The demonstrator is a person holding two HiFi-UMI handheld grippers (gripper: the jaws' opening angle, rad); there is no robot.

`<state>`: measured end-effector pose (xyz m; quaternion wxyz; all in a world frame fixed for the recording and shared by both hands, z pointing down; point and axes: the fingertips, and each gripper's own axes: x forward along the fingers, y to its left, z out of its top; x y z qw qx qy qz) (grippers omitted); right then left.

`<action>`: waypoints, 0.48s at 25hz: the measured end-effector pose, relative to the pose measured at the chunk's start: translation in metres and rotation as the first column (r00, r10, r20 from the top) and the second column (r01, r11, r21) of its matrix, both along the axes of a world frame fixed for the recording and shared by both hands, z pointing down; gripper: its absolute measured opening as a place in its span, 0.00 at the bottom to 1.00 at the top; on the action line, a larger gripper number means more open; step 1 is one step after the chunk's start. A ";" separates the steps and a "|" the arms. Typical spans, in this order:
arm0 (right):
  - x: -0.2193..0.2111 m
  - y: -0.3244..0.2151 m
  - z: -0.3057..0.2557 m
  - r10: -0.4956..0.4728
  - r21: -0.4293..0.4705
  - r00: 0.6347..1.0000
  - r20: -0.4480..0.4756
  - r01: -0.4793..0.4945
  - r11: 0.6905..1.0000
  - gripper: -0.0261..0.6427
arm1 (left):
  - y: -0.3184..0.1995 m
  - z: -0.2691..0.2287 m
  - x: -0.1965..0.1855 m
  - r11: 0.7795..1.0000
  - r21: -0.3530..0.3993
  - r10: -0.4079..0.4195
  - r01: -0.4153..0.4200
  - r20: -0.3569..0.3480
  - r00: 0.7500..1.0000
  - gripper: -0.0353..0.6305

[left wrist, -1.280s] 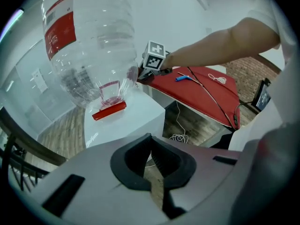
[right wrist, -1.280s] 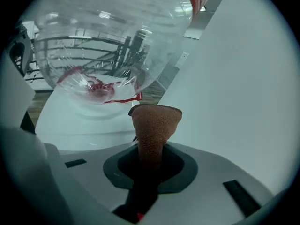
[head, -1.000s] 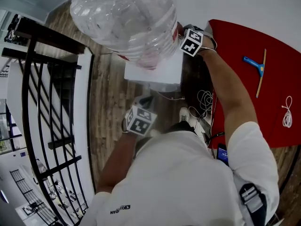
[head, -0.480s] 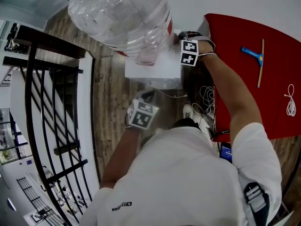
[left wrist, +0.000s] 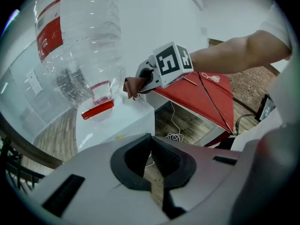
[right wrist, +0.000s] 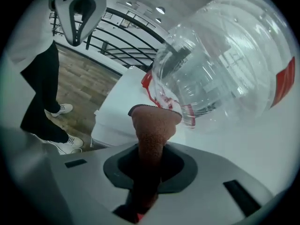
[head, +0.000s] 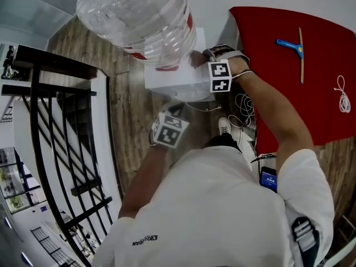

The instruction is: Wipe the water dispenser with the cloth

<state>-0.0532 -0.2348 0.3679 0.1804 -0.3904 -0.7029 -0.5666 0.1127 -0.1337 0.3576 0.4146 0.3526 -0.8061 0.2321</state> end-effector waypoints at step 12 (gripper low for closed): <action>0.077 0.024 0.000 0.009 -0.031 1.000 -0.007 -0.009 0.999 0.12 | 0.003 0.000 0.026 0.999 0.021 0.045 -0.045 0.007 0.999 0.04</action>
